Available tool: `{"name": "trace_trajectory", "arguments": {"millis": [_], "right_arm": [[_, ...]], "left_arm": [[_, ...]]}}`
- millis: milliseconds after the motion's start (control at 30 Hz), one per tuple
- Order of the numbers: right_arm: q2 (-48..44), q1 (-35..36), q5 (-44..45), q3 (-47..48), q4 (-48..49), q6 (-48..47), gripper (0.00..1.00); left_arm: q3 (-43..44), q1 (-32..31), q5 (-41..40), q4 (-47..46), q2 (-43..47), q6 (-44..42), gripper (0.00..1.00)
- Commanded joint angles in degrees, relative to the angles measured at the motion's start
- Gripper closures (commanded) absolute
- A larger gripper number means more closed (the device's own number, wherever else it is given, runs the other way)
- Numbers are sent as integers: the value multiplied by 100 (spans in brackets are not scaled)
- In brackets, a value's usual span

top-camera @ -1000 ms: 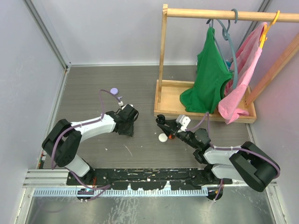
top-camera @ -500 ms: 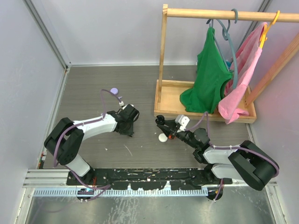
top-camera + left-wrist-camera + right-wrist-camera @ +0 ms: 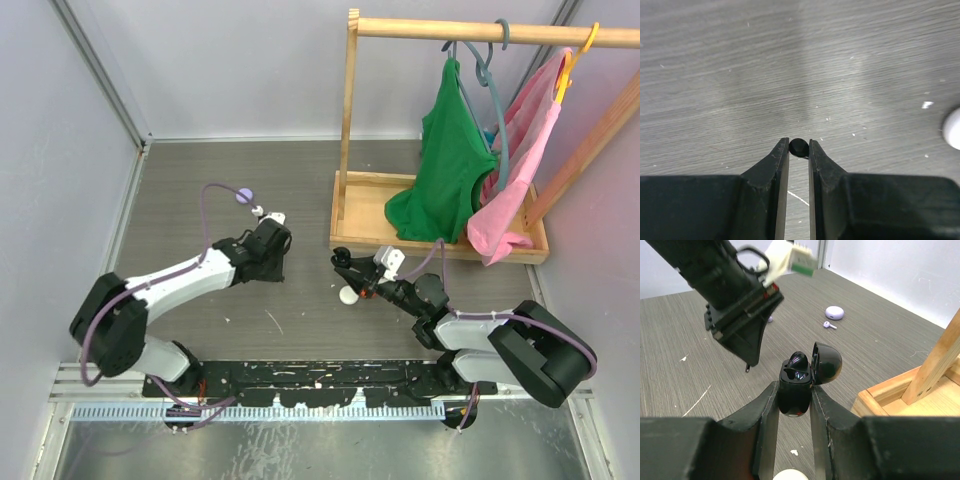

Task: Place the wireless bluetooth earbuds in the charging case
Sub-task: Pick up the earbud from the center of the board.

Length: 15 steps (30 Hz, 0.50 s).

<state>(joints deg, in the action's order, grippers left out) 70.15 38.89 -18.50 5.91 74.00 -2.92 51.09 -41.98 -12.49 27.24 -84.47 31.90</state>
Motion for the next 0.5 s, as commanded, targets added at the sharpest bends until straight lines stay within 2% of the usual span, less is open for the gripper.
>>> {"name": "trace_trajectory", "arguments": {"millis": [0,267,467], "right_arm": [[46,27,-87,198,273,-21,99],[117,44,-153,225,317,39,99],[148,62,-216,231,341,38,99]], "left_arm": [[199,-176,-481,-228,845,-425,89],[337,-772,-1103,-561,1742,-1039,92],[357,-1256,-1241,-1298,2087,-1883,93]]}}
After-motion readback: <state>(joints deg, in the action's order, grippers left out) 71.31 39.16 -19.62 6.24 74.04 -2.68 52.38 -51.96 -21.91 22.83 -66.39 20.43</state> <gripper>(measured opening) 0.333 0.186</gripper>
